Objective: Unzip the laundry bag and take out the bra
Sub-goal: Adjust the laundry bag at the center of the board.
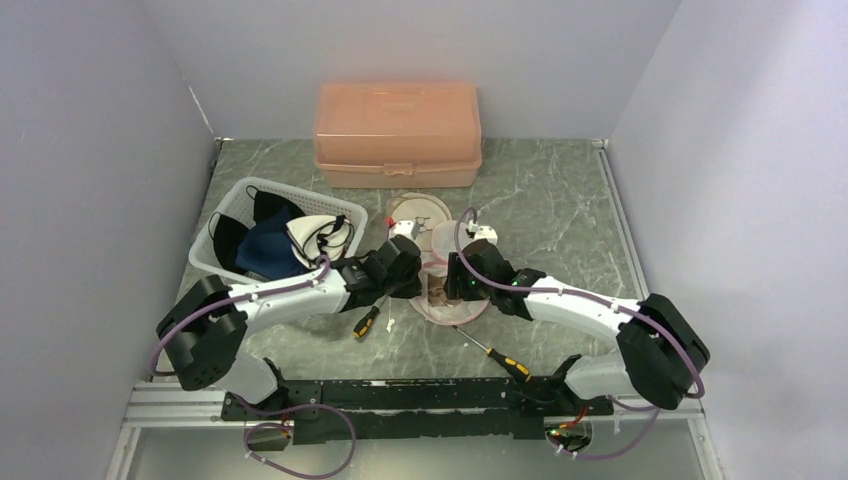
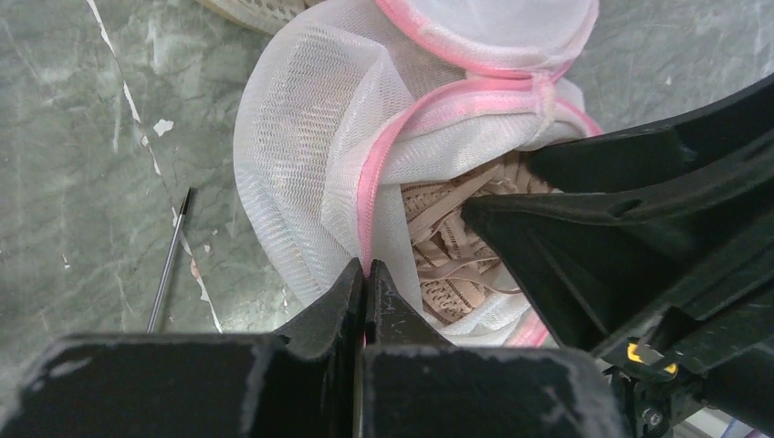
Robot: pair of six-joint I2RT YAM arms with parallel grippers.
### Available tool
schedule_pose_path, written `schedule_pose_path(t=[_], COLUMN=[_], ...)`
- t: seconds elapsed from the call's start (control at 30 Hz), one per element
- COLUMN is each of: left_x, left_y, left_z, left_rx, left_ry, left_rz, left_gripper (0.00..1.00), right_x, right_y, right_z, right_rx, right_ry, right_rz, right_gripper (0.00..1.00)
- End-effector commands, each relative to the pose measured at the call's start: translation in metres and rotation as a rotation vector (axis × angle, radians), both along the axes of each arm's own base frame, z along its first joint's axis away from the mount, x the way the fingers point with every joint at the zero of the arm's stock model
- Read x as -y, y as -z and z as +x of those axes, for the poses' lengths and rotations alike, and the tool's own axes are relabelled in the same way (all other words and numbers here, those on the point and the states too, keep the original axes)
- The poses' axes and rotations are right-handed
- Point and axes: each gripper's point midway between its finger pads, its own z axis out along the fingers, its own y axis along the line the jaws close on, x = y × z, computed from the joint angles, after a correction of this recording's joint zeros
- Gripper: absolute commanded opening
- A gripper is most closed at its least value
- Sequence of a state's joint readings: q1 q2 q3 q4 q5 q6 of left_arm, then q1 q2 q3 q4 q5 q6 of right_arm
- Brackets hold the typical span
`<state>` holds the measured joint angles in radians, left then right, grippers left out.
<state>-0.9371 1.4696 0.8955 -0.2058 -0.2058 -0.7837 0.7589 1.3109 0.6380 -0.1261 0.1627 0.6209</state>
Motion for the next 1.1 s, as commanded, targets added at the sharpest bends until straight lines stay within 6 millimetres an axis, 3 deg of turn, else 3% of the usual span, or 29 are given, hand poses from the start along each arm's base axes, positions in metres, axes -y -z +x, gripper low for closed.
schedule_pose_path(t=[0.0, 0.27, 0.5, 0.73, 0.9, 1.07], left_x=[0.007, 0.009, 0.014, 0.017, 0.019, 0.017], left_y=[0.003, 0.019, 0.024, 0.027, 0.031, 0.035], left_z=[-0.004, -0.014, -0.02, -0.022, -0.024, -0.028], left_rx=[-0.028, -0.075, -0.092, -0.098, -0.107, -0.115], left_ry=[0.006, 0.036, 0.053, 0.051, 0.056, 0.055], left_rz=[-0.018, -0.029, -0.046, -0.046, -0.038, -0.03], left_gripper=[0.03, 0.03, 0.03, 0.03, 0.03, 0.03], right_x=[0.005, 0.004, -0.024, -0.029, -0.013, -0.004], right_y=[-0.013, -0.026, -0.053, -0.023, 0.014, 0.028], right_z=[0.008, -0.017, -0.04, -0.055, -0.055, -0.057], right_rx=[0.052, 0.048, 0.074, -0.007, -0.058, -0.086], right_ry=[0.053, 0.026, -0.123, -0.147, -0.049, 0.025], right_rz=[0.012, 0.151, 0.288, 0.29, 0.236, 0.238], right_gripper=[0.61, 0.61, 0.61, 0.59, 0.59, 0.61])
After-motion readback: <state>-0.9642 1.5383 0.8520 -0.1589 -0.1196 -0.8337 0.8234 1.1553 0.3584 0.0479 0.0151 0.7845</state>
